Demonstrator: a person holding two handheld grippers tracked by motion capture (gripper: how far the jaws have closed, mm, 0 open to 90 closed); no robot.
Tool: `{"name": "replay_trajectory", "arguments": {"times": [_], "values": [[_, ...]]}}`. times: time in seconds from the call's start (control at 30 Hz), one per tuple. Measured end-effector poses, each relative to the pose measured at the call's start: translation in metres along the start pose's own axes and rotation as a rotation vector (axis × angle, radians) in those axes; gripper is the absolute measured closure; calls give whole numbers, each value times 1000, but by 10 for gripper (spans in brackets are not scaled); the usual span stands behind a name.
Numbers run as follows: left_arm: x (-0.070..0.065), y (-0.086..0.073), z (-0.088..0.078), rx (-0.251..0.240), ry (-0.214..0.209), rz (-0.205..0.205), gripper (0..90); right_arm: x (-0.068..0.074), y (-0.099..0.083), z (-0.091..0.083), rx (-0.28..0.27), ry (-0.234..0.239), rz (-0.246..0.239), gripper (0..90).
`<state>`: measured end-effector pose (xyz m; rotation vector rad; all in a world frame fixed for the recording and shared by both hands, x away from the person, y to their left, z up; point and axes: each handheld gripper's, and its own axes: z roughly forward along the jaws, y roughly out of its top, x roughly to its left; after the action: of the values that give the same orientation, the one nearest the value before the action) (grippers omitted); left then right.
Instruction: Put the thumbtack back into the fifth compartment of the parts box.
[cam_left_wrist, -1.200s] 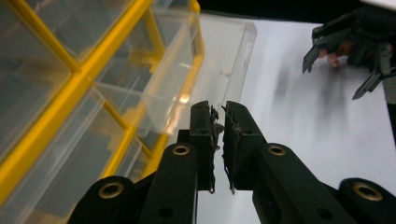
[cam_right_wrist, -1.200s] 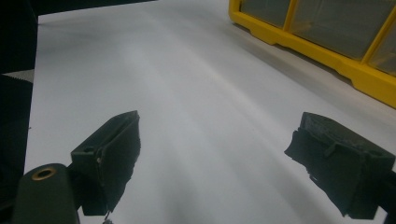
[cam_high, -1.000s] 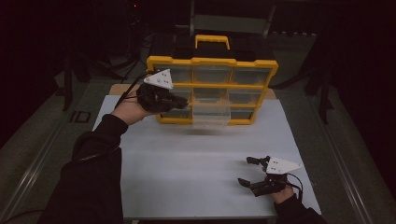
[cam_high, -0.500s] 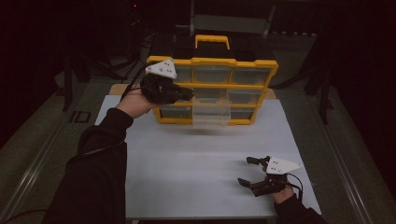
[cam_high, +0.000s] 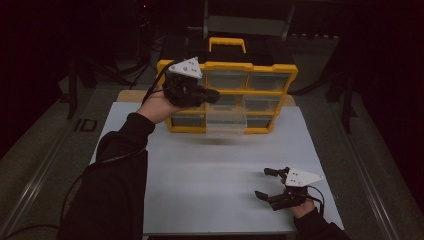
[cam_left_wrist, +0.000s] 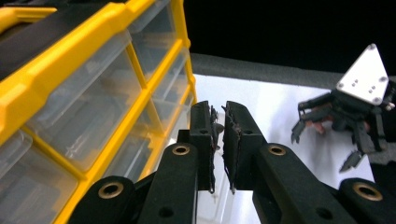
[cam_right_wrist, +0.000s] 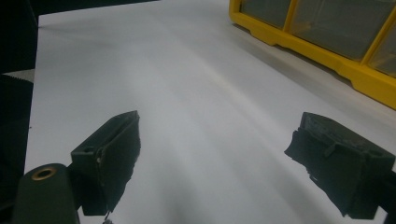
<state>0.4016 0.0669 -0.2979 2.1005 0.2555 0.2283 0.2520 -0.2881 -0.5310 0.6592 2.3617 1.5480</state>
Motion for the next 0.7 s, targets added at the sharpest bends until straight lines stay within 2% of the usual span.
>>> {"name": "replay_trajectory", "arguments": {"times": [0.17, 0.27, 0.7], "values": [[0, 6, 11, -3, 3, -15, 815, 0, 0, 0, -3, 0, 0, 140], [0, 8, 18, 1, -6, -10, 815, 0, 0, 0, -2, 0, 0, 140], [11, 3, 46, 21, -33, -5, 814, 0, 0, -1, -3, -2, -3, 140]]}}
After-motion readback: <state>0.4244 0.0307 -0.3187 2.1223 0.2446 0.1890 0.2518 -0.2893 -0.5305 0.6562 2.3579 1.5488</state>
